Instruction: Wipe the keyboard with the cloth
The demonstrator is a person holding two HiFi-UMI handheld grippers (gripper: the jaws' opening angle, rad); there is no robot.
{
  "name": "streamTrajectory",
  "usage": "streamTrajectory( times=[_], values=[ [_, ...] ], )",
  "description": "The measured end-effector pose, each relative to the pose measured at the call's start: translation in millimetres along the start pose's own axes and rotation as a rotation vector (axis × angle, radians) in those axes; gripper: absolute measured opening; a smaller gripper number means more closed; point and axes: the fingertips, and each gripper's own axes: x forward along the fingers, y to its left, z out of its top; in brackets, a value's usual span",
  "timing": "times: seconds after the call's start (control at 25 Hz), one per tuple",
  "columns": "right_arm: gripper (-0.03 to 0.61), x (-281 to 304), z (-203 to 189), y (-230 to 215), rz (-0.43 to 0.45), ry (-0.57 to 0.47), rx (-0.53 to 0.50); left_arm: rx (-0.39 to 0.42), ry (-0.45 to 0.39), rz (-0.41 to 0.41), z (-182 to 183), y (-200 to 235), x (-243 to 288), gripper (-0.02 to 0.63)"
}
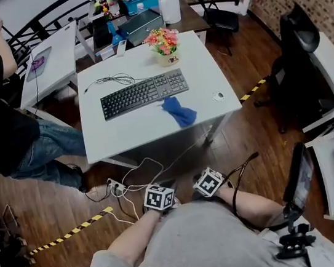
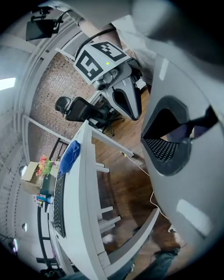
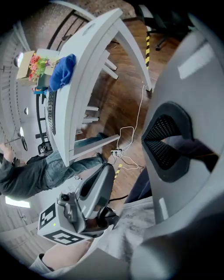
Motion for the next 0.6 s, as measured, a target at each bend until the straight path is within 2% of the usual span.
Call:
streamTrajectory(
  times=[0.36,0.6],
  values=[
    [0.006,2,-4,12,-0.033,-0.01,0.005,0.012,0.014,-0.027,-19,-4,-6,-0.006],
    [0.006,-1,3,11,-0.028,-0.026,-0.001,0.016,0.014,-0.02,-18,0,-12,-0.006]
  ],
)
